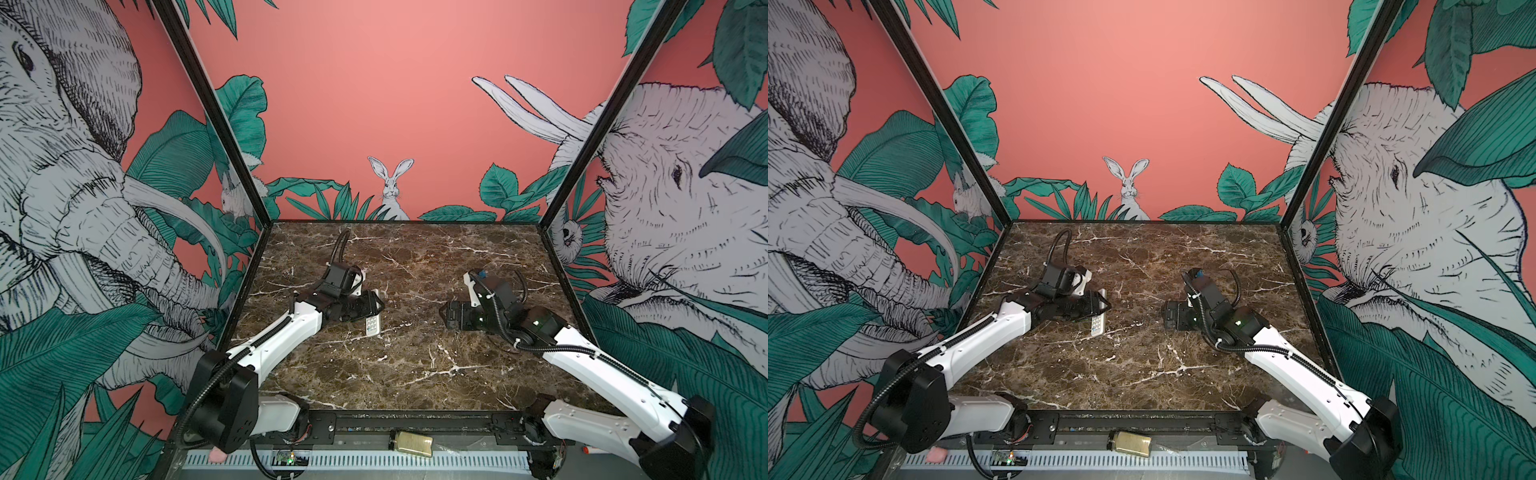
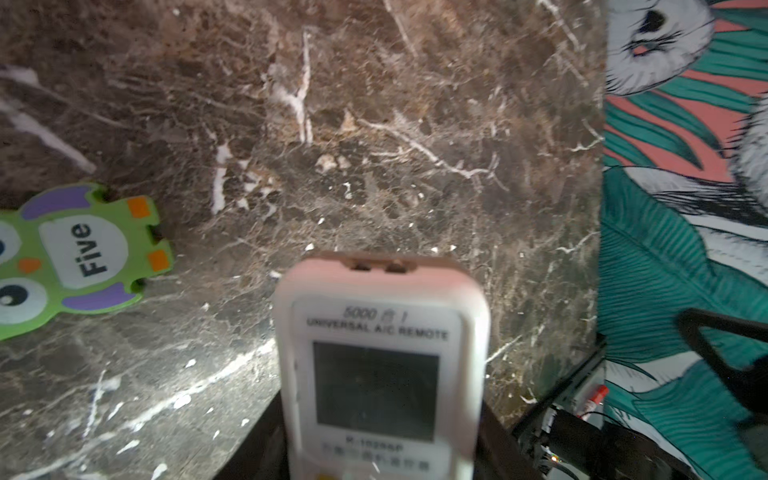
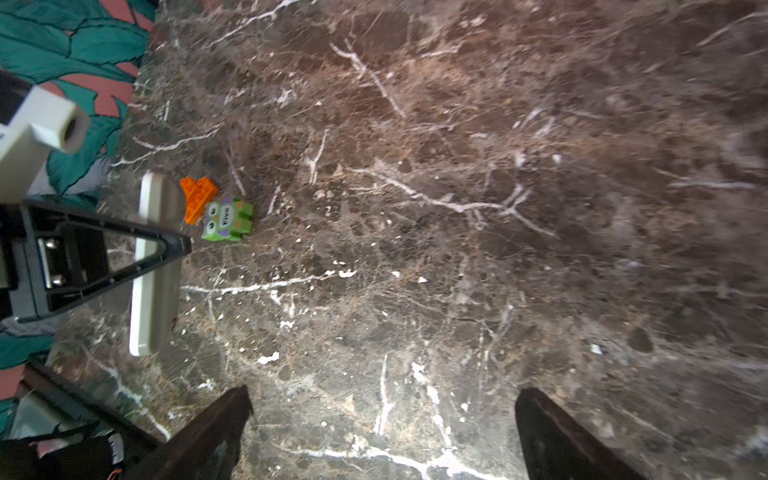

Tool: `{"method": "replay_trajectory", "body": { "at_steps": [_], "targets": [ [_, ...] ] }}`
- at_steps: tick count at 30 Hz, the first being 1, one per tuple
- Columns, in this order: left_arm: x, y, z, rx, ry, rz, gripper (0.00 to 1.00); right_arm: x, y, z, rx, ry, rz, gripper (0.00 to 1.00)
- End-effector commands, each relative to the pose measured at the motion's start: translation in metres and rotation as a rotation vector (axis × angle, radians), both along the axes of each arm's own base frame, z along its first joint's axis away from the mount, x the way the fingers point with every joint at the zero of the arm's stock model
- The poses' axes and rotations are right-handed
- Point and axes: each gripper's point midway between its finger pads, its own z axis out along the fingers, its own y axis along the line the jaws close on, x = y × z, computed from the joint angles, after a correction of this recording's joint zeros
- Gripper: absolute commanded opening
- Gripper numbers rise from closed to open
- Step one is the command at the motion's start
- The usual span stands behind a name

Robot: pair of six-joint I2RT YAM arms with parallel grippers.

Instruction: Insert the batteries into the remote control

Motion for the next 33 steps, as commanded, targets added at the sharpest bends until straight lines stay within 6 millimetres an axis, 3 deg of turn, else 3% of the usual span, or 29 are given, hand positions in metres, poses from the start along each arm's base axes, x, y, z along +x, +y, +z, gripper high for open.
{"method": "replay_trajectory", "body": {
  "at_steps": [1, 10, 21, 28, 33],
  "targets": [
    [0.001, 0.01, -0.009, 0.118, 0.037, 0.021, 0.03, 0.001, -0.032, -0.002, -0.086, -0.027, -0.124, 0.99],
    [0.002, 0.006, -0.036, 0.271, 0.129, 0.017, 0.04, -0.005, -0.051, -0.009, -0.108, -0.021, -0.185, 0.99],
    [-0.003, -0.008, -0.072, 0.354, 0.217, 0.023, 0.09, -0.006, -0.085, 0.009, -0.168, -0.103, -0.299, 0.99],
    [-0.005, -0.012, -0.081, 0.396, 0.234, 0.006, 0.12, -0.016, -0.118, 0.021, -0.148, -0.197, -0.43, 0.99],
    [-0.009, -0.01, -0.087, 0.411, 0.249, 0.006, 0.14, -0.018, -0.127, 0.02, -0.156, -0.218, -0.458, 0.99]
  ]
}}
